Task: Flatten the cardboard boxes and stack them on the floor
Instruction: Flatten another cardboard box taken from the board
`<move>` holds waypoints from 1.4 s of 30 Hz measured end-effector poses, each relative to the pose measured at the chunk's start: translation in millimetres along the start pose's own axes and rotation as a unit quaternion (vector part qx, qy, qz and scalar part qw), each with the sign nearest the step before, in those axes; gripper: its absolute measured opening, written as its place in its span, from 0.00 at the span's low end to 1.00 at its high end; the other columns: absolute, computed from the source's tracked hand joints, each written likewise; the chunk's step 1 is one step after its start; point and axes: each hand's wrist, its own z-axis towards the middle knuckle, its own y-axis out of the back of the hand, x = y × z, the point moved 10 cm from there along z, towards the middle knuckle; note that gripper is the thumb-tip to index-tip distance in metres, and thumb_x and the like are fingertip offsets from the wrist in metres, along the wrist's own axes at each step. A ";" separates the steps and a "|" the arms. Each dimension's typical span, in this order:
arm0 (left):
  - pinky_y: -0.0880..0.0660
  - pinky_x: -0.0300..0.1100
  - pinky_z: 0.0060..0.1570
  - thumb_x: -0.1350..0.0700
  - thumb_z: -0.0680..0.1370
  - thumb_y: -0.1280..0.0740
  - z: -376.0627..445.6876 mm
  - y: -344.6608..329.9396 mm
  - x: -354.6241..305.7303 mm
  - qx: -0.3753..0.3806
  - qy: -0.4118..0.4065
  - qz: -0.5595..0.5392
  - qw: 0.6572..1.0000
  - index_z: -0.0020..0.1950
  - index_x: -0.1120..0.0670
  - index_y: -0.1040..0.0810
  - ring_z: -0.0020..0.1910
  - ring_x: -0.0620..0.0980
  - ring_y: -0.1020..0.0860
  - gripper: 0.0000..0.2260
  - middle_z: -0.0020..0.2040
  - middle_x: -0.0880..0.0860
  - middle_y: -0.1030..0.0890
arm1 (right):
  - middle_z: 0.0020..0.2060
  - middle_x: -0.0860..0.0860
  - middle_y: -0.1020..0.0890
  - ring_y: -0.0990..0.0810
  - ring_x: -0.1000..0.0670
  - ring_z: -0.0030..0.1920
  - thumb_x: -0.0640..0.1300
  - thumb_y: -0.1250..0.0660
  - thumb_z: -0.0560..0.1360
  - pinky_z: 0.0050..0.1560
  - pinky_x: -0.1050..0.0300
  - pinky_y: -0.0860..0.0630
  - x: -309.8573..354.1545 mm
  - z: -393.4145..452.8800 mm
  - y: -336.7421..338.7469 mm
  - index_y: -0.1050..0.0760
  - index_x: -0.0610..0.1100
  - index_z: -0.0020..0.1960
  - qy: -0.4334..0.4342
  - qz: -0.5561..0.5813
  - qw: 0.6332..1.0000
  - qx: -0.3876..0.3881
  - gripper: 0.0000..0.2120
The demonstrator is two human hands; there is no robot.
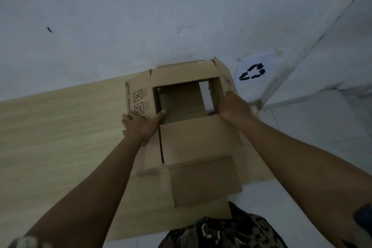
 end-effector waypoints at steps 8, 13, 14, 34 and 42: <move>0.31 0.47 0.61 0.50 0.84 0.45 -2.5 -30.3 -10.6 0.076 -0.078 -0.112 0.988 0.72 0.57 0.30 0.64 0.59 0.27 0.19 0.63 0.55 0.24 | 0.61 0.39 0.22 0.21 0.39 0.57 0.49 0.47 0.84 0.50 0.48 0.26 7.8 -1.5 -5.7 0.33 0.39 0.66 0.031 -0.005 0.999 -0.022 0.17; 0.33 0.42 0.37 0.52 0.81 0.39 3.9 -13.1 -20.9 0.015 -0.129 0.043 0.991 0.47 0.62 0.20 0.43 0.59 0.23 0.15 0.41 0.58 0.21 | 0.71 0.40 0.32 0.32 0.39 0.70 0.48 0.44 0.83 0.66 0.42 0.29 13.9 -12.2 2.8 0.39 0.38 0.75 0.037 -0.040 0.998 -0.028 0.24; 0.32 0.42 0.36 0.50 0.79 0.36 5.5 -7.2 -20.7 -0.004 -0.129 0.058 0.990 0.44 0.62 0.20 0.41 0.59 0.22 0.15 0.38 0.57 0.21 | 0.70 0.41 0.31 0.32 0.40 0.70 0.49 0.43 0.82 0.66 0.41 0.30 25.9 -20.6 12.4 0.36 0.39 0.73 0.078 -0.075 0.992 -0.066 0.23; 0.23 0.48 0.40 0.54 0.78 0.34 17.4 -18.5 -33.6 0.141 -0.165 0.134 0.967 0.48 0.64 0.20 0.45 0.59 0.18 0.12 0.47 0.62 0.18 | 0.75 0.54 0.34 0.31 0.46 0.71 0.78 0.35 0.64 0.69 0.45 0.31 51.0 -191.5 -49.9 0.38 0.57 0.78 0.034 -0.133 0.900 0.415 0.48; 0.26 0.55 0.50 0.59 0.76 0.34 -17.0 2.0 -57.0 -0.119 -0.345 0.169 0.916 0.70 0.57 0.34 0.59 0.62 0.27 0.22 0.65 0.60 0.28 | 0.31 0.49 0.19 0.20 0.48 0.33 0.82 0.46 0.66 0.33 0.58 0.33 55.3 -191.5 -79.0 0.20 0.49 0.38 0.290 -0.203 0.935 0.038 0.37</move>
